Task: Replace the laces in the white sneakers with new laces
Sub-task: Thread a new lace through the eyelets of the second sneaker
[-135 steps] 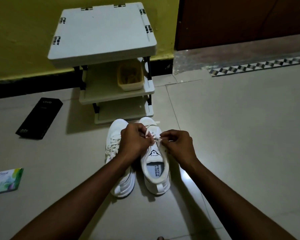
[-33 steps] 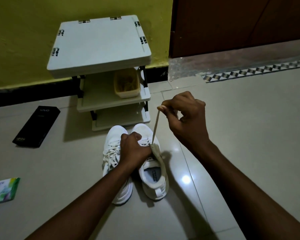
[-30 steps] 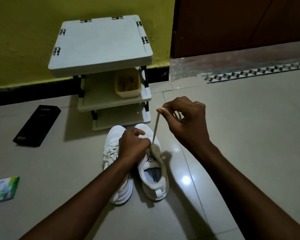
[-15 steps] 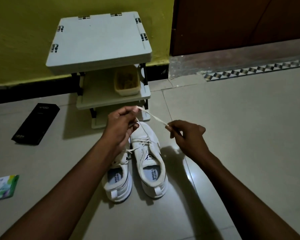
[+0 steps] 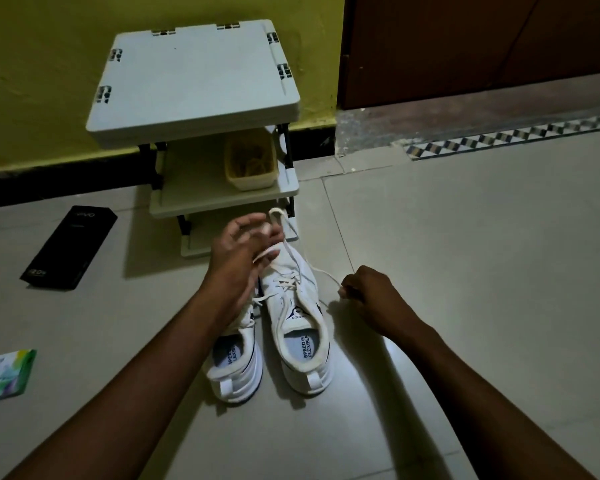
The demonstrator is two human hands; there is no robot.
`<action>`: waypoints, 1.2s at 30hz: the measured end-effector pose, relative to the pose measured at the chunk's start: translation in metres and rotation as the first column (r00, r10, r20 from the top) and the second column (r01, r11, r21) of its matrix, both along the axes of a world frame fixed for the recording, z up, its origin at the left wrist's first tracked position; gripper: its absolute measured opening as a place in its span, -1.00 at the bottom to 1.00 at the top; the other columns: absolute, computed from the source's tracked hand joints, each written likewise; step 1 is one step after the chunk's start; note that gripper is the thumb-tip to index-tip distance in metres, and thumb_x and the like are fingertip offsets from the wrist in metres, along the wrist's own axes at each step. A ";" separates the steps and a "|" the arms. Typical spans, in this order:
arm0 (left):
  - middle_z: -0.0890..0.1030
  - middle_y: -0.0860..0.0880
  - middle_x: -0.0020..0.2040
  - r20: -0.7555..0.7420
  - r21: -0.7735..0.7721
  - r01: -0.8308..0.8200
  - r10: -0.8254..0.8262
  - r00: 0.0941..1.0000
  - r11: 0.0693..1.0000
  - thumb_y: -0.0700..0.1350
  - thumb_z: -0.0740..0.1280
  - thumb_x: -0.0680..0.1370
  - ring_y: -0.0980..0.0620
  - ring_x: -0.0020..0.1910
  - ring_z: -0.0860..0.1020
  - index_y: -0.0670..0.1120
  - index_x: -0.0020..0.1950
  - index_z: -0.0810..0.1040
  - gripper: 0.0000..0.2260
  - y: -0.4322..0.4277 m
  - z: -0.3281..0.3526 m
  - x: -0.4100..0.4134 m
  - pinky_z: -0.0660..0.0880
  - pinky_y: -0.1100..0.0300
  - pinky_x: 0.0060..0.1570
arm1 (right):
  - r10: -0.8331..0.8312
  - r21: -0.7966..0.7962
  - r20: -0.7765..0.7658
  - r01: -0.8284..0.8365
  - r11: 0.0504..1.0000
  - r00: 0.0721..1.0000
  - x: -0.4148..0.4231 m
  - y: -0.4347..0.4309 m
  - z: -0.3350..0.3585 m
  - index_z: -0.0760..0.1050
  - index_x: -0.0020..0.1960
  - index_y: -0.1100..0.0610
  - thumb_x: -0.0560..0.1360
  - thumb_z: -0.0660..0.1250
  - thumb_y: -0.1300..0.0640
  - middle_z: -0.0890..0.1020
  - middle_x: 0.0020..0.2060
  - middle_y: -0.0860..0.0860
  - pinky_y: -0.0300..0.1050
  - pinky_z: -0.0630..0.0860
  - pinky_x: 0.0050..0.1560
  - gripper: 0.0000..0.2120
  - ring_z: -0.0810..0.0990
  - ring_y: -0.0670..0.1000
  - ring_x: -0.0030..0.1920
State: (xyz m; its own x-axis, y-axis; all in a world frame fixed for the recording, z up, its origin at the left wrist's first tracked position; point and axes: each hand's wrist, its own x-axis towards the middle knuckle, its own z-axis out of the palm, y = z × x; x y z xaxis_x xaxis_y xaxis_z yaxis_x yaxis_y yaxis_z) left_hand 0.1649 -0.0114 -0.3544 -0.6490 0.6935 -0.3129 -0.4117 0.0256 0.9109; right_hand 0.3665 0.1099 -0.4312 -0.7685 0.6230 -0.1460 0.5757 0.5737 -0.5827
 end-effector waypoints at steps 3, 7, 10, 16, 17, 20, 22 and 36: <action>0.70 -0.10 -0.06 -0.364 -0.387 0.089 -0.240 0.900 0.918 -0.22 0.49 0.52 0.00 -0.17 0.67 -0.04 0.13 0.58 -0.77 -0.013 -0.012 0.011 0.60 0.11 -0.18 | -0.200 -0.207 -0.177 0.162 0.965 0.964 -0.006 -0.004 0.013 0.61 -0.16 0.19 0.59 0.27 0.29 0.67 -0.35 0.05 -0.15 0.53 -0.29 -0.80 0.66 0.05 -0.34; 0.64 0.06 -0.23 -0.544 -0.690 0.039 -0.553 0.631 0.723 -0.01 0.59 0.38 0.10 -0.21 0.61 0.01 -0.10 0.61 -0.78 -0.030 -0.027 0.027 0.56 0.17 -0.15 | -0.537 -0.700 -0.325 0.183 0.690 0.778 -0.021 -0.017 0.031 0.58 -0.08 0.37 0.59 0.33 0.32 0.67 -0.32 0.23 -0.14 0.57 -0.36 -0.87 0.64 0.14 -0.38; 0.63 0.05 -0.32 -0.597 -0.663 -0.025 -0.508 0.621 0.749 -0.10 0.47 0.40 0.09 -0.24 0.61 -0.03 -0.21 0.62 -0.94 -0.034 -0.026 0.033 0.53 0.19 -0.15 | -0.627 -0.850 -0.311 0.085 0.519 0.714 -0.032 -0.026 0.037 0.56 -0.06 0.46 0.50 0.38 0.46 0.64 -0.27 0.27 -0.03 0.66 -0.19 -0.96 0.69 0.20 -0.24; 0.64 0.02 -0.34 -0.543 -0.680 -0.038 -0.468 0.697 0.733 -0.13 0.43 0.35 -0.01 -0.16 0.62 -0.06 -0.23 0.64 -0.96 -0.035 -0.025 0.030 0.57 0.12 -0.16 | -0.554 -0.820 -0.318 0.070 0.568 0.770 -0.041 -0.037 0.037 0.61 -0.08 0.45 0.40 0.45 0.51 0.70 -0.19 0.30 0.05 0.68 -0.07 -0.90 0.73 0.25 -0.13; 0.64 0.01 -0.35 -0.533 -0.685 -0.039 -0.465 0.707 0.727 -0.16 0.45 0.35 0.00 -0.18 0.62 -0.08 -0.25 0.65 -0.98 -0.034 -0.025 0.029 0.58 0.12 -0.18 | -0.537 -0.802 -0.320 0.079 0.592 0.780 -0.043 -0.036 0.038 0.61 -0.11 0.45 0.40 0.47 0.49 0.70 -0.18 0.29 0.05 0.68 -0.06 -0.91 0.73 0.24 -0.12; 0.65 0.00 -0.29 -0.508 -0.694 -0.046 -0.444 0.738 0.718 -0.18 0.48 0.37 0.04 -0.17 0.60 -0.10 -0.24 0.67 -0.98 -0.032 -0.025 0.026 0.50 0.21 -0.25 | -0.508 -0.736 -0.336 0.116 0.668 0.793 -0.049 -0.032 0.037 0.57 -0.17 0.45 0.41 0.48 0.45 0.71 -0.18 0.24 0.03 0.67 -0.12 -0.91 0.74 0.23 -0.17; 0.65 0.00 -0.23 -0.484 -0.712 -0.049 -0.440 0.756 0.700 -0.20 0.46 0.40 0.09 -0.19 0.57 -0.11 -0.19 0.67 -0.98 -0.031 -0.026 0.023 0.40 0.32 -0.36 | -0.439 -0.619 -0.365 0.138 0.773 0.821 -0.055 -0.032 0.035 0.56 -0.21 0.36 0.43 0.48 0.40 0.68 -0.28 0.17 -0.05 0.63 -0.21 -0.89 0.73 0.14 -0.22; 0.68 -0.26 -0.23 -0.304 -0.750 0.063 -0.428 0.851 0.659 -0.35 0.44 0.46 -0.16 -0.33 0.63 -0.19 -0.23 0.68 -0.89 -0.024 -0.033 0.005 0.66 0.00 -0.24 | -0.193 -0.180 -0.296 0.143 0.973 0.935 -0.073 -0.049 0.026 0.58 -0.29 -0.03 0.39 0.55 0.21 0.65 -0.34 -0.10 -0.21 0.51 -0.17 -0.79 0.63 -0.13 -0.27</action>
State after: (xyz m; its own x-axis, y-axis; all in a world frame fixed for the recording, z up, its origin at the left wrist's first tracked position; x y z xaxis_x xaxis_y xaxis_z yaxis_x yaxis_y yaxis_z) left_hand 0.1703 -0.0353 -0.3871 -0.6716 0.5409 -0.5064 0.1262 0.7570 0.6411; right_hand 0.2939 0.0610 -0.4053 -0.6767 0.7359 -0.0212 0.4324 0.3740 -0.8204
